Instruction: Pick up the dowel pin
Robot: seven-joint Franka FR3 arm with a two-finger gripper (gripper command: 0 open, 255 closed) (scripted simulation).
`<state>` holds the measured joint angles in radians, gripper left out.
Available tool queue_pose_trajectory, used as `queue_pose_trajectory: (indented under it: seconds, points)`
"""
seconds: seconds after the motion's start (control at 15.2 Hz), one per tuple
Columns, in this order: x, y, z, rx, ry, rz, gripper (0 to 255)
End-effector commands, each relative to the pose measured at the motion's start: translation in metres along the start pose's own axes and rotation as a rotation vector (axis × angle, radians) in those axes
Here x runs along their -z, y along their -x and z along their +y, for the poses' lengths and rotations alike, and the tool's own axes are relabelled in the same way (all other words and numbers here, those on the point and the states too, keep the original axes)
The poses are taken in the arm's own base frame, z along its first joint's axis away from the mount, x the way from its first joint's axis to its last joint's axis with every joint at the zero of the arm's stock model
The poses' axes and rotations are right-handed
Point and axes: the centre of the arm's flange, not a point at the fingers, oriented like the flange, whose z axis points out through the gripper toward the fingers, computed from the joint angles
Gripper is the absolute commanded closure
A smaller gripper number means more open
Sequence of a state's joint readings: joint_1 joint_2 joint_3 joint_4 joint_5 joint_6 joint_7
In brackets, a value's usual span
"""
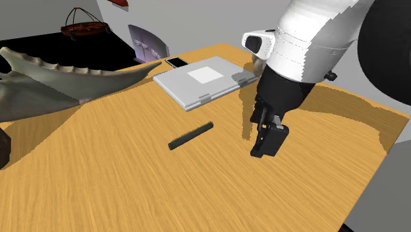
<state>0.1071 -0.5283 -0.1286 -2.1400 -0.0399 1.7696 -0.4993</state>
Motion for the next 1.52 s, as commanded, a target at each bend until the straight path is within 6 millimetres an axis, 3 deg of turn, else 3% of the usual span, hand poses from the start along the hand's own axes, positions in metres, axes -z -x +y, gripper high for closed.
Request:
queue_pose_trajectory:
  seconds: [0.0, 0.4, 0.73, 1.19, 1.39, 1.45]
  points:
    - [-0.01, -0.02, 0.016, 0.137, 0.001, -0.008, 0]
    - [-0.037, -0.092, 0.042, 0.518, 0.001, -0.029, 0]
    - [-0.06, -0.155, 0.043, 0.832, 0.002, -0.046, 0]
    - [-0.096, -0.149, 0.041, 0.832, 0.002, -0.046, 0]
    - [-0.099, -0.149, 0.041, 0.832, 0.002, -0.046, 0]
    - [-0.099, -0.148, 0.041, 0.832, 0.002, -0.046, 255]
